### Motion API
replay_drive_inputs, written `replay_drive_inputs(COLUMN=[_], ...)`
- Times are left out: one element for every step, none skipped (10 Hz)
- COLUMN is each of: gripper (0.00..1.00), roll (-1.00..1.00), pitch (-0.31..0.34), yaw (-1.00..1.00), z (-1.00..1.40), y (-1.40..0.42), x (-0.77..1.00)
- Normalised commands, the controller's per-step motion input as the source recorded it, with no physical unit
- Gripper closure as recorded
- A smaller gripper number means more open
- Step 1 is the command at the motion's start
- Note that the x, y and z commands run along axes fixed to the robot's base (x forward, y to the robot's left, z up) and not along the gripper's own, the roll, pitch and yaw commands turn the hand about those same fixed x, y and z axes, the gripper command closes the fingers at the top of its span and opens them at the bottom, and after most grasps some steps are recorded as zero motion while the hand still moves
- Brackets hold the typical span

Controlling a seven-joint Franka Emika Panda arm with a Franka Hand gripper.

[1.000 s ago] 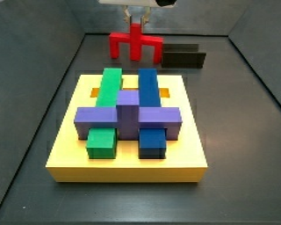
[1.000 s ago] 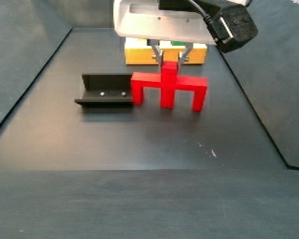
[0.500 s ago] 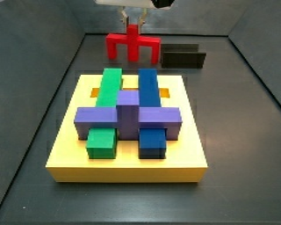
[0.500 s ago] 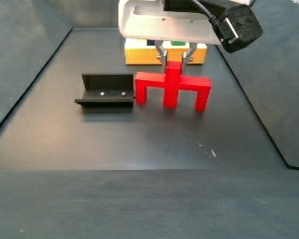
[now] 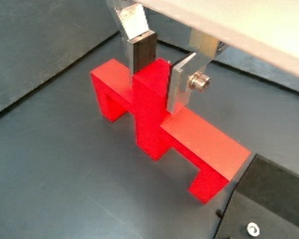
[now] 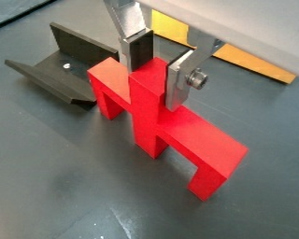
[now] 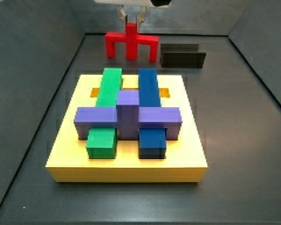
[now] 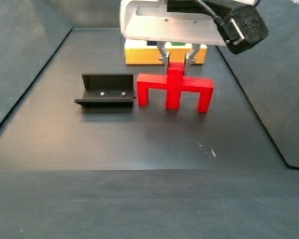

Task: Pick up the red object. Move up. Move to above the board. Insert the red object.
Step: Pick up the red object, then move up, then move to above the board.

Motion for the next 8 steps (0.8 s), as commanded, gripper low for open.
replay_drive_inputs(gripper=[1.00,1.00,1.00,1.00,1.00,1.00,1.00,1.00], roll=[0.00,0.00,0.00,-0.01,-0.02,-0.02,0.00,-0.01], pitch=[0.000,0.000,0.000,0.034,0.048,0.021,0.000,0.031], yaw=[0.00,0.00,0.00,0.03,0.03,0.02,0.00,0.00], z=[0.00,0.00,0.83,0.77,0.56,0.26,1.40,1.40], y=[0.00,0.00,0.00,-0.03,-0.03,-0.02,0.00,-0.01], x=[0.00,0.00,0.00,-0.05,-0.06,-0.01,0.00,-0.04])
